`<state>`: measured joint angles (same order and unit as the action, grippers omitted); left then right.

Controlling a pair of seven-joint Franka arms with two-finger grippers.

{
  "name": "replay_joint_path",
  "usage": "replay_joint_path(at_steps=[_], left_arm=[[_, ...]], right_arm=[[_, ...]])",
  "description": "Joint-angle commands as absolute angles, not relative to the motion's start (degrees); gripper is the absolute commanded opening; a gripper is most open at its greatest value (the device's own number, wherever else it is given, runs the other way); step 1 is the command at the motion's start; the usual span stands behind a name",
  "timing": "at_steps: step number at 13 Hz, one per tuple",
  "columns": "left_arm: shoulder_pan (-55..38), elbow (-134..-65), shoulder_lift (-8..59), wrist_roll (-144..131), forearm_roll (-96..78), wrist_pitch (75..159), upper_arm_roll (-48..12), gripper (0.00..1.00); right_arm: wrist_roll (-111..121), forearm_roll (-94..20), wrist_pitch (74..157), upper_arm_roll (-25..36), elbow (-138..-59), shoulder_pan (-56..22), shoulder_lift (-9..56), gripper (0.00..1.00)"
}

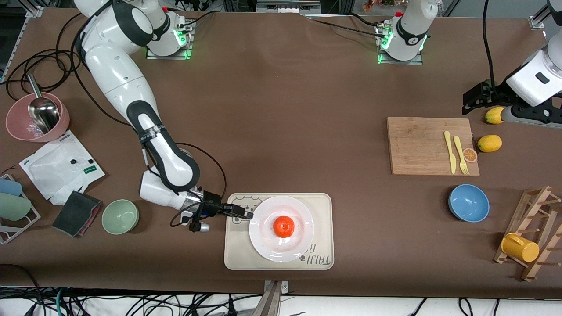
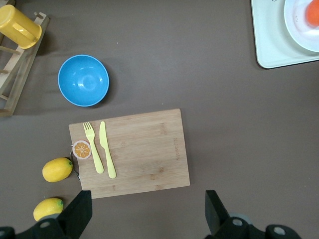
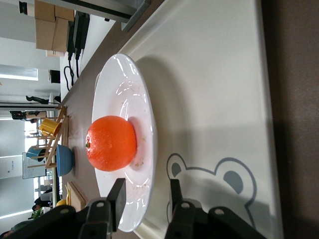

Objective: Place orange and plate with both arms
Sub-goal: 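Open the right gripper and release the plate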

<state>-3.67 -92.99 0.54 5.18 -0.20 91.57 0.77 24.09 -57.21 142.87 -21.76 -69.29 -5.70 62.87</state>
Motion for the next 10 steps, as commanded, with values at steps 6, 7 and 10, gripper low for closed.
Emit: replay_joint_path(at_steps=[6, 7, 10], left_arm=[[-3.6, -92.99, 0.09, 6.59, -1.49, 90.97, 1.14, 1.0], [-3.52, -92.99, 0.09, 6.59, -1.49, 90.97, 1.14, 1.0], [-3.6, -92.99, 0.09, 6.33, -1.49, 90.97, 1.14, 1.0]], right_arm=[[23.03, -51.24, 142.03, -17.06, -98.48, -4.75, 39.33, 0.45], [23.03, -50.72, 141.94, -16.53, -103.22, -4.66, 35.02, 0.46], [22.77, -48.26, 136.61, -13.72, -112.91, -4.57, 24.29, 0.49]])
